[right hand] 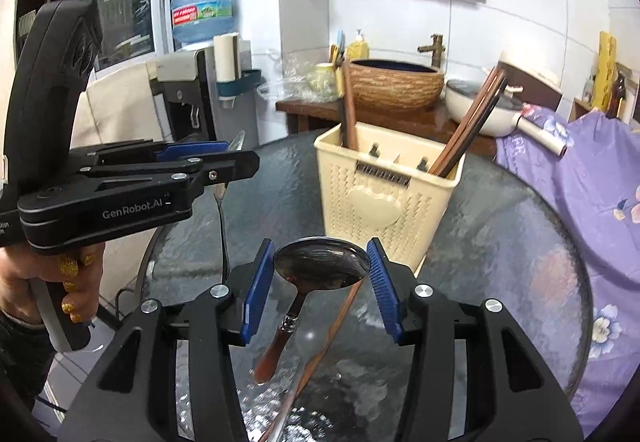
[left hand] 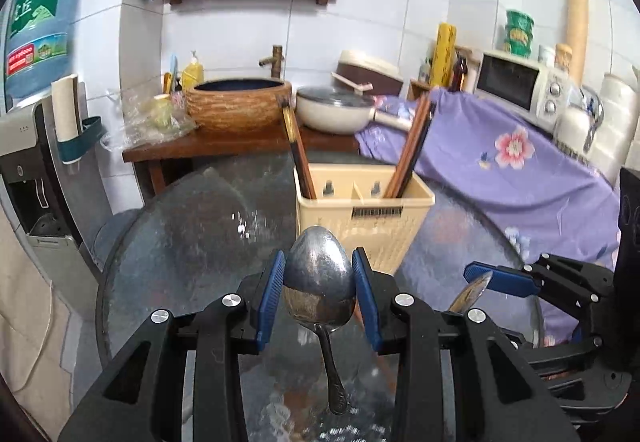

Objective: Organize utensils
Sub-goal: 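Carry both held spoons up over the cream holder, then lower the spoons into the holder and open both tools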

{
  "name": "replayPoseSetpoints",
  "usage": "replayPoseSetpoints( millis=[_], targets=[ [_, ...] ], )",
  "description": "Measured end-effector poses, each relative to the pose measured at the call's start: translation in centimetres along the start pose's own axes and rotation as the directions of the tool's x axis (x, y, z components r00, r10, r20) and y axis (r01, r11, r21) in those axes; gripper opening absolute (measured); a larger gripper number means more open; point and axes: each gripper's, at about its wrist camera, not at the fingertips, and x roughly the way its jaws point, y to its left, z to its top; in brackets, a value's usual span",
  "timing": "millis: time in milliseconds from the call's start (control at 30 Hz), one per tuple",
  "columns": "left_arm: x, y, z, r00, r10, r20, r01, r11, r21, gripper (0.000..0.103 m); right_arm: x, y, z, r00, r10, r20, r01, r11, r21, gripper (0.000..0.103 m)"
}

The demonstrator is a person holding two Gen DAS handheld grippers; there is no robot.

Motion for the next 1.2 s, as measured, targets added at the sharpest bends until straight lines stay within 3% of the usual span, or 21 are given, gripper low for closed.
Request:
replayPoseSetpoints(
  millis=[200, 300, 500, 667, 767, 1200],
  targets=[
    [-0.7, -0.3, 4.0, 0.993, 0.01, 0.121, -0.004, 0.999, -0.047, 0.034, -1.3, -1.4, 4.2, 0.996, -0.065, 0.065, 0.067, 0.998, -0.015, 0.048],
    [-1.2, -0.9, 7.2, 0.977, 0.04, 0.208, -0.028, 0.998, -0.057, 0.034, -2.0, -2.6, 7.2, 0.99, -0.099, 0.104, 0.1, 0.995, -0.004, 0.048],
    [-0.2, -1.6, 11.9, 0.947, 0.096, 0.308, -0.069, 0.993, -0.097, 0.034, -2.9, -5.3, 13.0, 0.952, -0.222, 0.212, 0.222, 0.975, 0.022, 0.048],
    [2.1, -2.1, 13.0, 0.924, 0.154, 0.351, -0.121, 0.986, -0.114, 0.034, -1.9, -6.4, 15.5, 0.913, -0.3, 0.275, 0.303, 0.952, 0.035, 0.048],
    [3.8, -1.9, 12.3, 0.92, 0.174, 0.352, -0.136, 0.982, -0.13, 0.034, -0.3, -6.5, 15.3, 0.887, -0.353, 0.297, 0.364, 0.931, 0.022, 0.048],
    [7.9, -0.8, 7.3, 0.95, 0.163, 0.268, -0.133, 0.983, -0.125, 0.034, 5.5, -5.5, 9.0, 0.891, -0.379, 0.249, 0.403, 0.914, -0.05, 0.048]
  ],
)
